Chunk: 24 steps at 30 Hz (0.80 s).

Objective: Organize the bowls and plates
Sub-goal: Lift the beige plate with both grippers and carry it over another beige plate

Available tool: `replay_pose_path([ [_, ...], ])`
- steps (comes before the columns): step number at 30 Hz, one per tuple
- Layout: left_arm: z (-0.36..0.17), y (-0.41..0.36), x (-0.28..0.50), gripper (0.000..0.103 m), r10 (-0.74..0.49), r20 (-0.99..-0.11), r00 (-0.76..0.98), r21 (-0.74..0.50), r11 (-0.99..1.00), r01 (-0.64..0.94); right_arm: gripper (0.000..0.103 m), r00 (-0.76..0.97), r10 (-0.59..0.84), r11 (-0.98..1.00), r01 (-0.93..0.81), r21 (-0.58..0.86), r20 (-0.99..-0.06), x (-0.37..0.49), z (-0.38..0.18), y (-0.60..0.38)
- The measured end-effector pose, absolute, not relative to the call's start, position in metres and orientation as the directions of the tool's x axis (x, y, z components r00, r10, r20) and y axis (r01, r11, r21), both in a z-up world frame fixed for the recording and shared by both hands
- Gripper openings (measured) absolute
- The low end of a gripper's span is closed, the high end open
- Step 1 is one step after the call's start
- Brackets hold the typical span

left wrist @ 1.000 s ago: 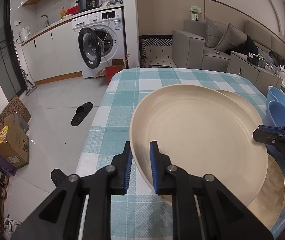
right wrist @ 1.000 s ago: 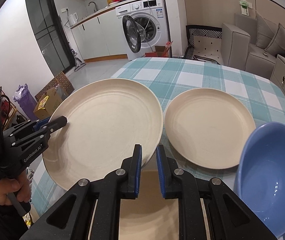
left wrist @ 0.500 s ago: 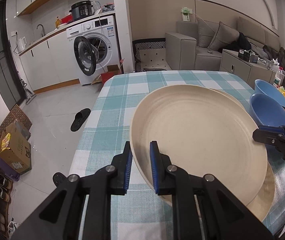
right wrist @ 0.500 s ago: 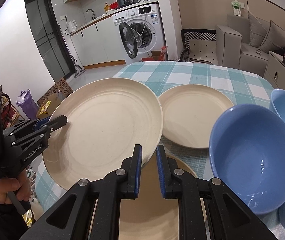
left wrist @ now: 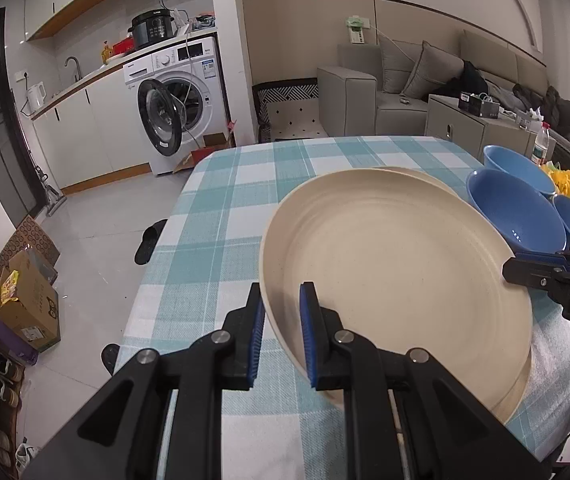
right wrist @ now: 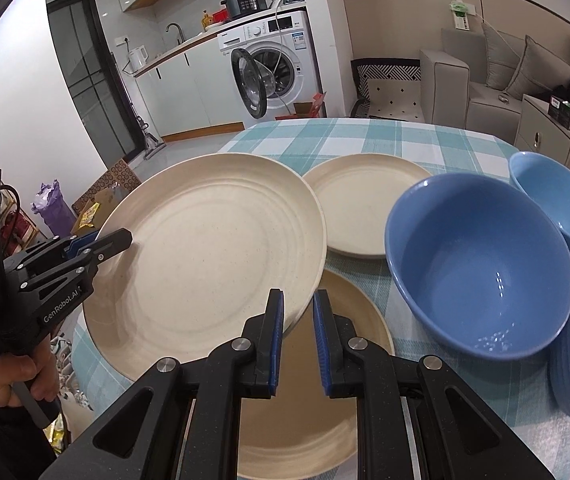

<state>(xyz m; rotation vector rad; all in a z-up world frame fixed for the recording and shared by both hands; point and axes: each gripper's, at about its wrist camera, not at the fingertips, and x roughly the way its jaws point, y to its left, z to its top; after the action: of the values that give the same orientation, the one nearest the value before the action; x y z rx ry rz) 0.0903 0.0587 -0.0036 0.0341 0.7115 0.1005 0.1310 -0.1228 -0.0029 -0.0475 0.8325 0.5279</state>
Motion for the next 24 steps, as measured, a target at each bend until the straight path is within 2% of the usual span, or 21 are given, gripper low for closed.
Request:
replay_pose_path([
  [24,-0.034,0.018,0.072,0.015,0.06,-0.693,0.719,0.075,0.997,-0.012,0.015,0.545,0.377,0.9,-0.406,0.158,-0.749,0.093,-0.032,-0.17],
])
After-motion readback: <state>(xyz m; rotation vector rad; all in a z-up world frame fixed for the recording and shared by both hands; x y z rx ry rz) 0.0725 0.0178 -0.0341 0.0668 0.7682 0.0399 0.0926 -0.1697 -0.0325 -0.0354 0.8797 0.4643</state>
